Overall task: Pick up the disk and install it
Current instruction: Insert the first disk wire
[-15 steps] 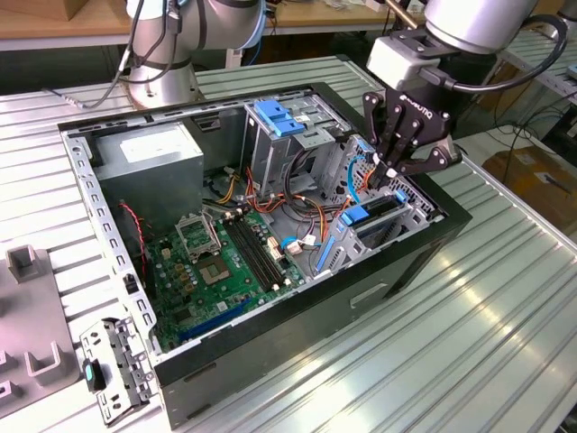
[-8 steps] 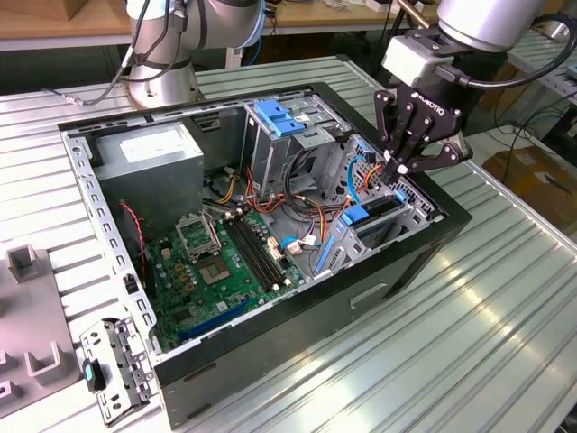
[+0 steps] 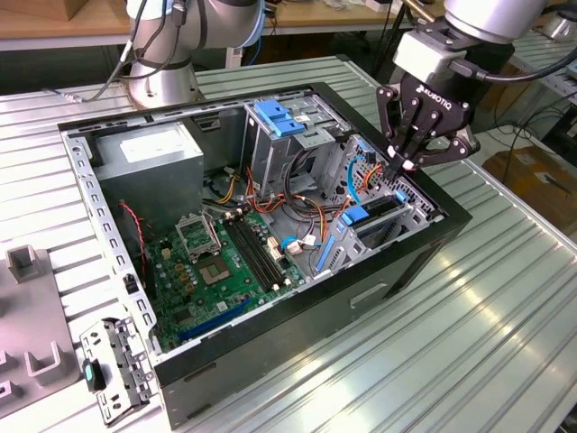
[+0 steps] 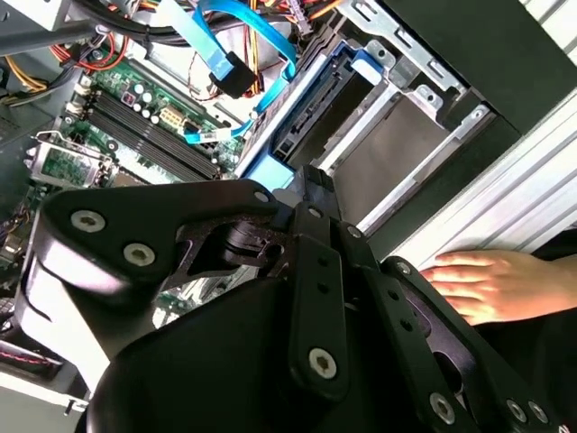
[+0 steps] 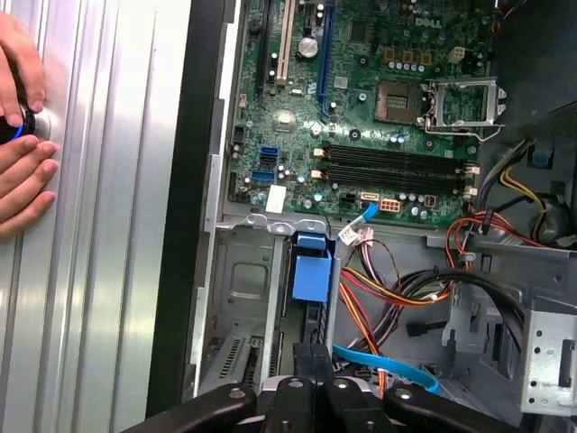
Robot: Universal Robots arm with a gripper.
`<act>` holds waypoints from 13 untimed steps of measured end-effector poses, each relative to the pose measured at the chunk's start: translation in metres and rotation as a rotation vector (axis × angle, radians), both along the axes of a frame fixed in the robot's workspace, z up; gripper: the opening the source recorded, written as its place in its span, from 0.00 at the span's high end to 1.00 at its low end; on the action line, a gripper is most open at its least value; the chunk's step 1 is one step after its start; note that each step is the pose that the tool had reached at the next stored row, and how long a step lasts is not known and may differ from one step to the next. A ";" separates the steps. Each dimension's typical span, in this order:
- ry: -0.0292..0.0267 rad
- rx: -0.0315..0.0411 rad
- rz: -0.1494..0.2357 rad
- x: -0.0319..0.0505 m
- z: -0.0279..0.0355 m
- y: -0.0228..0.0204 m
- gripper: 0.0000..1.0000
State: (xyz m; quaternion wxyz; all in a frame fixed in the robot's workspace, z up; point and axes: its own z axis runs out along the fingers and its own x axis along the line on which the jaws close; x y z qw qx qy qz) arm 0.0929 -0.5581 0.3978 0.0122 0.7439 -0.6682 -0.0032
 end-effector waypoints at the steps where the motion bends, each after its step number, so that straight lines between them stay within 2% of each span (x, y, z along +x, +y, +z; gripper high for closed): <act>1: 0.0004 0.0002 0.003 0.0008 0.0010 0.0000 0.89; 8: 0.0010 -0.0003 0.021 0.0122 0.0015 0.0001 0.89; 11: 0.0011 -0.0003 0.043 0.0292 0.0009 0.0001 0.89; 13: 0.0010 -0.0003 0.055 0.0364 0.0005 0.0003 0.89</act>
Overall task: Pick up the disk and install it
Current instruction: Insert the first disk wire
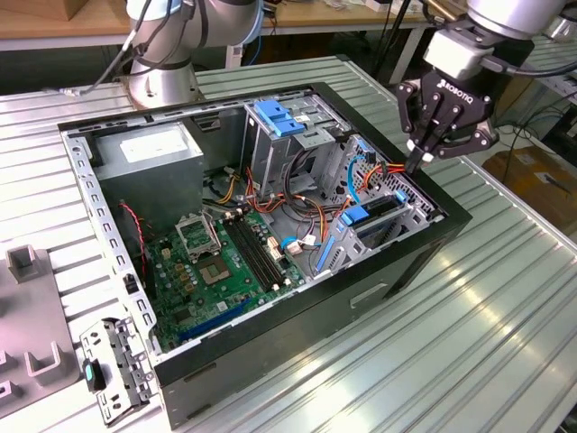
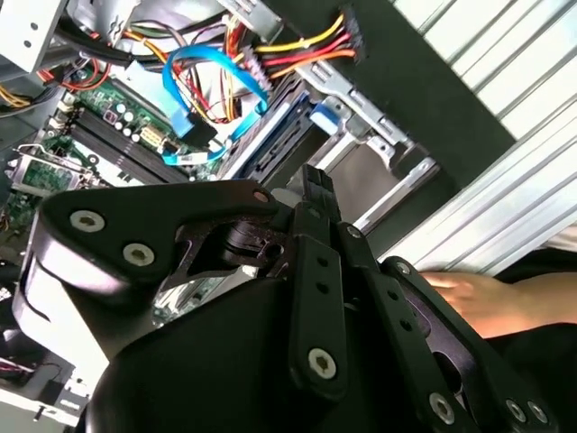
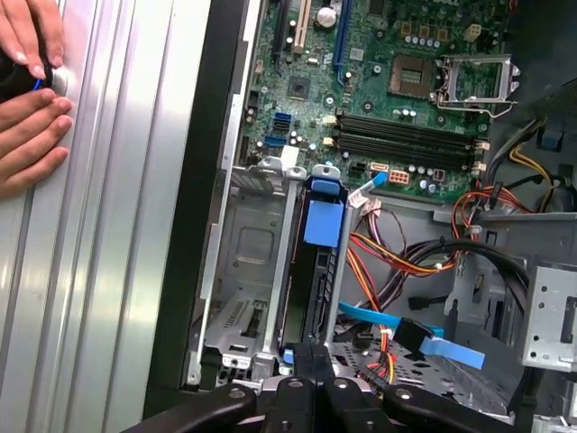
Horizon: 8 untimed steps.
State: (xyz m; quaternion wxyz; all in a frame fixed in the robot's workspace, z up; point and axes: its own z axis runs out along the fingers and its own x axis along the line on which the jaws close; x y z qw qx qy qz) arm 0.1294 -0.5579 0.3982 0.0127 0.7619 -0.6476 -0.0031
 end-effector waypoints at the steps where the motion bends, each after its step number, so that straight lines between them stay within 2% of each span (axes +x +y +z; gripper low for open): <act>1: 0.0000 0.0001 0.004 0.0023 -0.0002 0.0001 0.89; 8: 0.0000 0.0000 0.029 0.0171 -0.0014 0.0015 0.89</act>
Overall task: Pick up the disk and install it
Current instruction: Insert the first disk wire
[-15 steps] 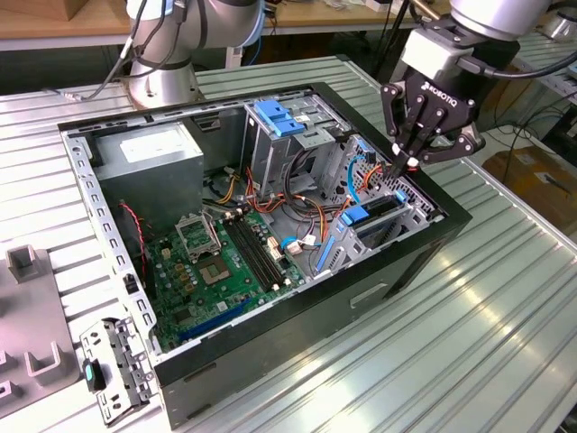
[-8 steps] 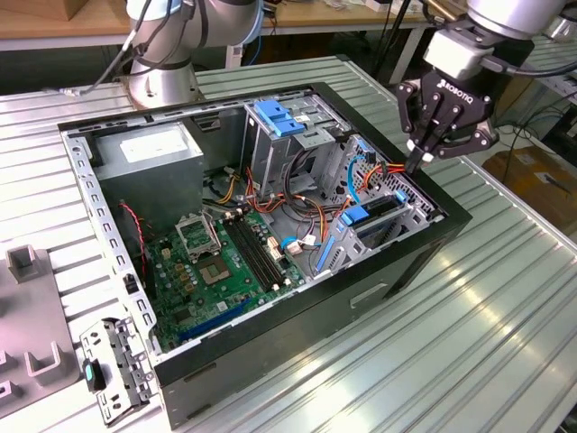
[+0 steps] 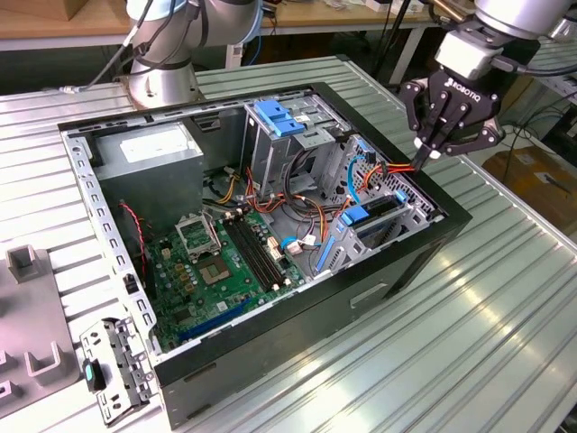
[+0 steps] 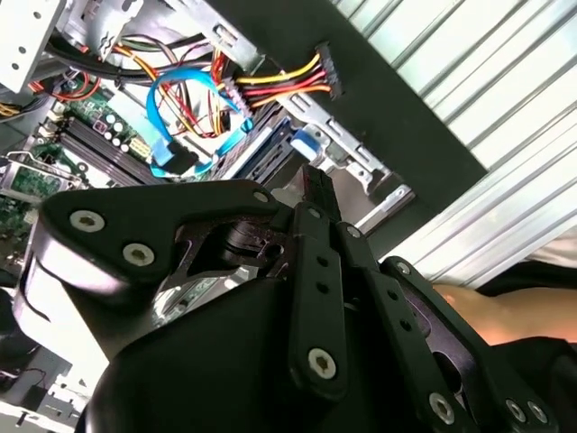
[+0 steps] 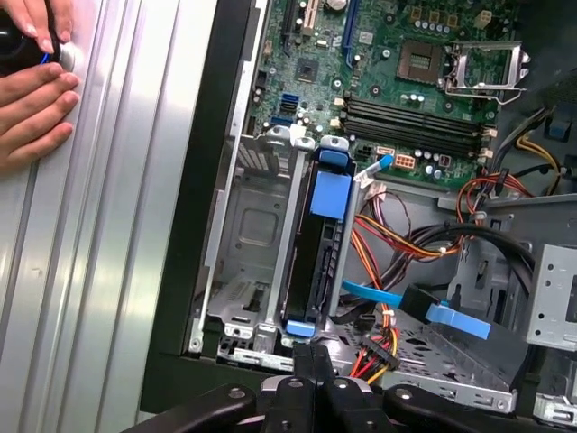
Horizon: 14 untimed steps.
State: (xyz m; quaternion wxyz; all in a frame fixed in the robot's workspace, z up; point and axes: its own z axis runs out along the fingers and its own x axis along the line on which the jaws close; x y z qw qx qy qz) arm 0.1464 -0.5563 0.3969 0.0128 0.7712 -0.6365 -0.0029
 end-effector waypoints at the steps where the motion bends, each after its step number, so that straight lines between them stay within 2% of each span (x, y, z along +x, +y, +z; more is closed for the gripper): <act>1: 0.0000 -0.0001 0.004 0.0017 0.0000 0.0002 0.89; 3: 0.0001 -0.0001 0.011 0.0050 -0.0002 0.0004 0.89; 14: 0.0000 -0.0001 0.014 0.0058 -0.0002 0.0004 0.89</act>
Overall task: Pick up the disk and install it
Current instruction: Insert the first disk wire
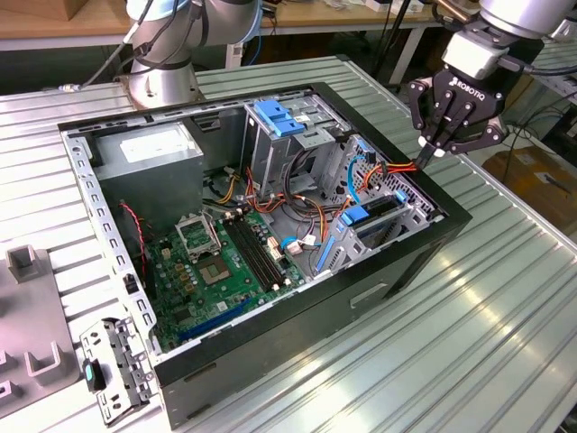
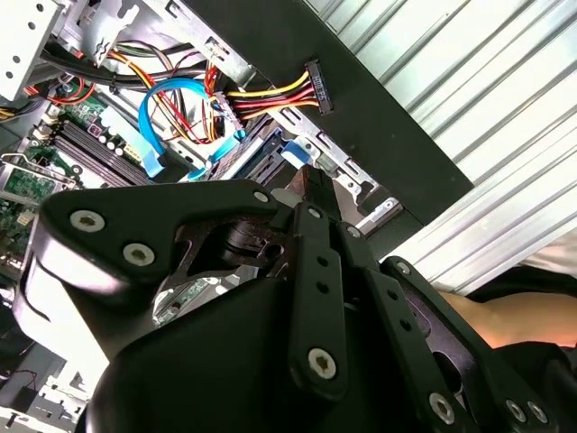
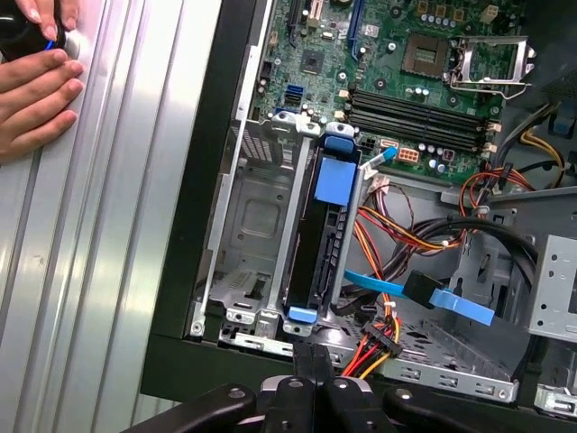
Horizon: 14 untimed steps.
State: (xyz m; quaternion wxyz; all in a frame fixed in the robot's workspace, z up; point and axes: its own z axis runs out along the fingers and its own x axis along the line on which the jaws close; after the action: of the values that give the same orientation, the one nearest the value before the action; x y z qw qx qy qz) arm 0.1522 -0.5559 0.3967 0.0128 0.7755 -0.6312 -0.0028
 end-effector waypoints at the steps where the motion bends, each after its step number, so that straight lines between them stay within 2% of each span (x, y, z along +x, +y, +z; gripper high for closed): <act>1: 0.0000 0.0000 0.000 0.0000 0.0000 0.0000 0.89; 4: 0.0000 0.0001 0.001 0.0000 0.0000 0.0000 0.89; 6: 0.0000 -0.0001 0.022 0.0000 0.0000 0.0000 0.89; 14: 0.0000 0.0000 0.198 0.0000 -0.0001 0.0000 0.89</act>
State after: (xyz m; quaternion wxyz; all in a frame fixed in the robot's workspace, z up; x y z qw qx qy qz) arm 0.1522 -0.5559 0.3966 0.0130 0.8340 -0.5516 -0.0016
